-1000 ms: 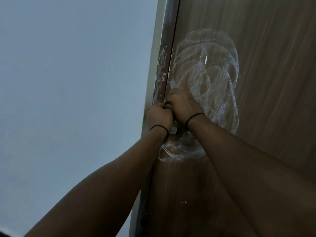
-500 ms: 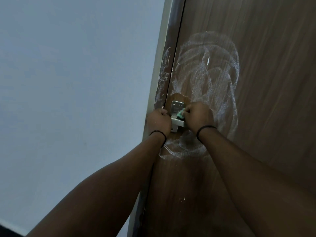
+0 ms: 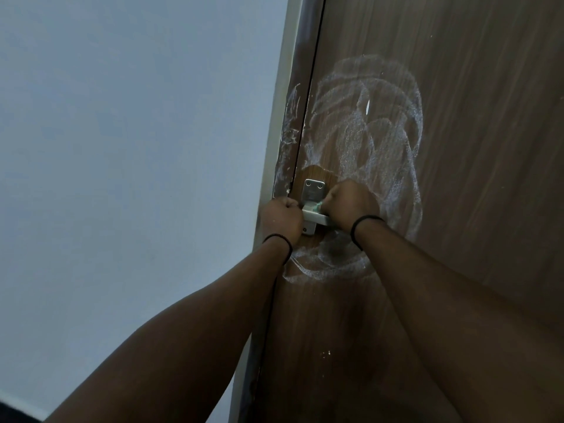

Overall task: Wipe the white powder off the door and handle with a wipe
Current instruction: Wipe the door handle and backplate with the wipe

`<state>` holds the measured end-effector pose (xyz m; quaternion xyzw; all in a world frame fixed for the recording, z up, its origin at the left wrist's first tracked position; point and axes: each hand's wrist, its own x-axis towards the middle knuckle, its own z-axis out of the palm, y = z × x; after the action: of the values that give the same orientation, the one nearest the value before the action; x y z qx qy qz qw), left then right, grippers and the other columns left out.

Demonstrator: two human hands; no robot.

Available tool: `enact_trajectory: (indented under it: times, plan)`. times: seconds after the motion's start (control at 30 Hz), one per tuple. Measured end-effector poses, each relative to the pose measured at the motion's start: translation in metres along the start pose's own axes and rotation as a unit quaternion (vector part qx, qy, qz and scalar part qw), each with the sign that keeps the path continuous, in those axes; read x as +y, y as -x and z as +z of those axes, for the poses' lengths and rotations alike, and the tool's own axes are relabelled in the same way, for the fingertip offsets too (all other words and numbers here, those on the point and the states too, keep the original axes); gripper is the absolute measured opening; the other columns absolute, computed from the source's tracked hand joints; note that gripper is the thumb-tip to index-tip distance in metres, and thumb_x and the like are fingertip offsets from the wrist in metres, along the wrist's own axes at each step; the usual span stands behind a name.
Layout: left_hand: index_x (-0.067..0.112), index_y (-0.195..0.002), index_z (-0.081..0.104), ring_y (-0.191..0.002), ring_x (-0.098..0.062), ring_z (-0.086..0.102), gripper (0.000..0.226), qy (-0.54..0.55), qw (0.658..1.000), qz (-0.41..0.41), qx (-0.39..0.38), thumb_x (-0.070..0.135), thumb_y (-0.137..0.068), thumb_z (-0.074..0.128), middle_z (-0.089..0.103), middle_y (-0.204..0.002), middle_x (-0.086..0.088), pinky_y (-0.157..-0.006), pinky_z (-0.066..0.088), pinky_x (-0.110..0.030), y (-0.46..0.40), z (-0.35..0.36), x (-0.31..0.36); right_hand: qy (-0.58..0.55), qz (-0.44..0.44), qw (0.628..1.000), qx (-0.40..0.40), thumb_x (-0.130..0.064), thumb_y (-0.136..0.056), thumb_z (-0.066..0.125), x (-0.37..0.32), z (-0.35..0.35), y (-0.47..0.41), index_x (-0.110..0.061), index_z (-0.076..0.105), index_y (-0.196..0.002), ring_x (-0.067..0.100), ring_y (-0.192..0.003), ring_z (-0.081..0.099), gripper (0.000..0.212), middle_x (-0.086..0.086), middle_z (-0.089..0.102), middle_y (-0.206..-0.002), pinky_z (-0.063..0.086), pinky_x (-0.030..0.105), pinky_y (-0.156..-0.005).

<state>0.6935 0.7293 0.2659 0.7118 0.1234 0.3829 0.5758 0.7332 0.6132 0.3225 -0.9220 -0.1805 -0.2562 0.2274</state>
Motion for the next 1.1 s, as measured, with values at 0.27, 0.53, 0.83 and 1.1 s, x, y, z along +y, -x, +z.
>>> enact_trajectory:
  times: [0.27, 0.53, 0.83, 1.1]
  plan:
    - [0.026, -0.076, 0.066, -0.078, -0.01, 0.058, 0.025, -0.027, 0.999, -0.018, 0.004, 0.012, -0.086, 0.049, 0.064, -0.083, 0.009, -0.066, 0.044, -0.024, -0.001, -0.004, -0.021, 0.009, -0.024, 0.999, -0.035, -0.025, -0.082, 0.07, 0.003, -0.003, 0.001, -0.017, 0.075, -0.076, 0.021, -0.076, 0.066, 0.012, 0.003, 0.072, -0.082, 0.058, 0.038, -0.073]
    - [0.023, -0.091, 0.071, -0.083, -0.019, 0.066, 0.025, -0.009, 0.999, -0.027, 0.023, 0.025, -0.093, 0.046, 0.072, -0.091, -0.002, -0.07, 0.053, -0.029, 0.005, -0.004, -0.033, -0.05, -0.088, 0.995, 0.025, -0.014, -0.085, 0.066, -0.001, 0.0, 0.01, -0.018, 0.077, -0.082, 0.016, -0.077, 0.065, 0.011, 0.001, 0.073, -0.085, 0.056, 0.034, -0.072]
    - [0.021, -0.095, 0.071, -0.088, -0.019, 0.067, 0.024, 0.005, 0.999, -0.003, 0.032, 0.022, -0.095, 0.046, 0.072, -0.094, -0.003, -0.08, 0.056, -0.035, 0.001, -0.007, -0.024, 0.095, -0.184, 0.978, -0.028, 0.0, -0.089, 0.056, -0.022, 0.015, 0.009, -0.014, 0.072, -0.111, 0.026, -0.104, 0.063, 0.031, 0.01, 0.069, -0.114, 0.052, 0.038, -0.09]
    - [0.024, -0.108, 0.07, -0.089, -0.018, 0.065, 0.029, -0.002, 1.0, 0.018, -0.008, 0.021, -0.092, 0.046, 0.07, -0.1, -0.001, -0.079, 0.057, -0.037, 0.016, -0.01, -0.021, 0.099, -0.265, 0.952, -0.117, -0.007, -0.085, 0.07, -0.031, -0.012, 0.01, -0.017, 0.078, -0.095, 0.017, -0.098, 0.066, 0.017, 0.001, 0.074, -0.105, 0.051, 0.028, -0.087]
